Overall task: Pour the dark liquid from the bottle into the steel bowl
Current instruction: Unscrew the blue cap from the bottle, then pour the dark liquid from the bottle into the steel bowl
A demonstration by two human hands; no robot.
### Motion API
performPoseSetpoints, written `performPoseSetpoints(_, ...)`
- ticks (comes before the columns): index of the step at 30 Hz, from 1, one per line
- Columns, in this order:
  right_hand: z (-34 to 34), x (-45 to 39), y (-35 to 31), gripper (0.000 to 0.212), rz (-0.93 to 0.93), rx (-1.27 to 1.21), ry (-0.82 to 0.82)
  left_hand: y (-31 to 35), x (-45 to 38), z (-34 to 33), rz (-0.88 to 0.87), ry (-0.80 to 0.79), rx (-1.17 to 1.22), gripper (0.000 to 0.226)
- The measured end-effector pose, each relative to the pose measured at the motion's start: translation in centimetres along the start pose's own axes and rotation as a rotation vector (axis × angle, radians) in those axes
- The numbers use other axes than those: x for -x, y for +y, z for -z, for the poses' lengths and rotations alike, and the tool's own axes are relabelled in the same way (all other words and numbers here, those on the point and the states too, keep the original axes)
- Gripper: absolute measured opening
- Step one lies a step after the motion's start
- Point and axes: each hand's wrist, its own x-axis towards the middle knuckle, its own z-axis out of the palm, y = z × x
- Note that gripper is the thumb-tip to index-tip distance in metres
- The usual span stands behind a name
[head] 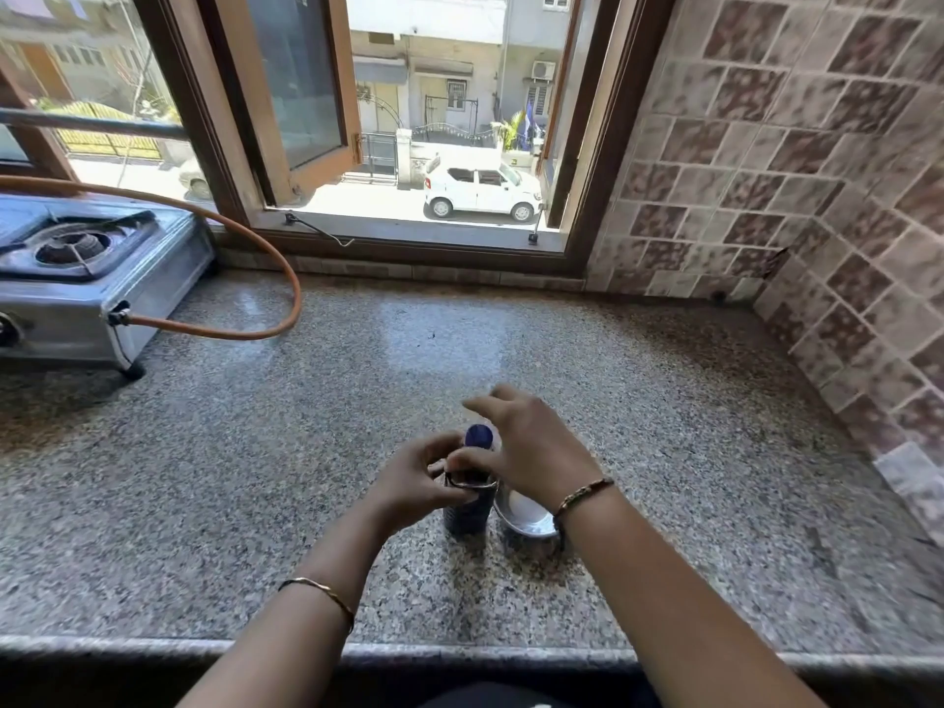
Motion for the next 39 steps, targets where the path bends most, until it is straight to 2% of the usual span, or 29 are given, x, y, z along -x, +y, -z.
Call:
performPoseSetpoints(2, 0.0, 0.0, -0.7, 0.033, -0.013, 0.098, 0.025, 0.0, 0.0, -0.2, -0.007, 0.006, -0.004, 0.048)
performPoseSetpoints(4, 0.3, -0.3, -1.0, 0.021, 0.06, 0.119, -0.041, -0.3, -0.1, -0.2, -0.014, 0.016, -0.017, 0.043)
performPoseSetpoints(7, 1.3, -0.6, 0.1, 0.026, 0.183, -0.051, -0.086, -0.6, -0.2, 0.0, -0.01, 0.029, -0.016, 0.045)
performPoseSetpoints(9, 2.0, -0.3, 2.0, 0.031, 0.109, -0.221, 0.062, -0.7, -0.2, -0.1, -0.008, 0.023, -0.029, 0.054)
performPoseSetpoints(12, 1.3, 0.8, 7.4, 0.032, -0.187, -0.207, 0.223, -0.8, -0.1, -0.2, 0.004, 0.035, -0.05, 0.062)
performPoseSetpoints(15, -1.6, 2.7, 12.3, 0.028, -0.46, -0.124, 0.177, -1.0, -0.1, -0.2, 0.028, 0.038, -0.048, 0.066)
performPoseSetpoints(17, -4.2, 4.0, 14.4, 0.025, -0.553, -0.095, 0.102, -1.1, -0.1, -0.3, 0.037, 0.022, -0.032, 0.067)
performPoseSetpoints(20, -7.4, 5.5, 16.0, 0.023, -0.617, -0.068, 0.052, -0.9, 0.1, -0.7, 0.039, 0.018, -0.001, 0.066)
performPoseSetpoints(24, -9.1, 6.7, 16.8, 0.016, -0.65, -0.058, 0.083, -1.7, 0.3, -1.1, 0.055, 0.043, -0.006, 0.063)
performPoseSetpoints(27, -9.5, 6.9, 17.2, 0.03, -0.654, -0.093, 0.089, -2.6, 0.5, -1.7, 0.073, 0.075, -0.023, 0.059)
performPoseSetpoints(30, -9.1, 6.5, 16.1, 0.043, -0.639, -0.097, 0.188, -3.1, 0.5, -2.4, 0.079, 0.122, -0.028, 0.063)
performPoseSetpoints(32, -9.1, 5.8, 15.0, 0.047, -0.69, -0.189, 0.184, -3.3, 0.4, -2.5, 0.063, 0.167, -0.041, 0.066)
performPoseSetpoints(34, -9.4, 5.1, 14.3, 0.054, -0.754, -0.304, 0.075, -3.6, 0.4, -2.5, 0.044, 0.223, -0.079, 0.065)
performPoseSetpoints(36, -9.9, 4.6, 14.0, 0.049, -0.793, -0.393, 0.015, -3.4, 0.4, -2.3, -0.005, 0.255, -0.167, 0.061)
performPoseSetpoints(39, -11.0, 4.5, 14.0, 0.038, -0.837, -0.51, 0.071, -2.1, 0.5, -1.7, -0.088, 0.234, -0.327, 0.051)
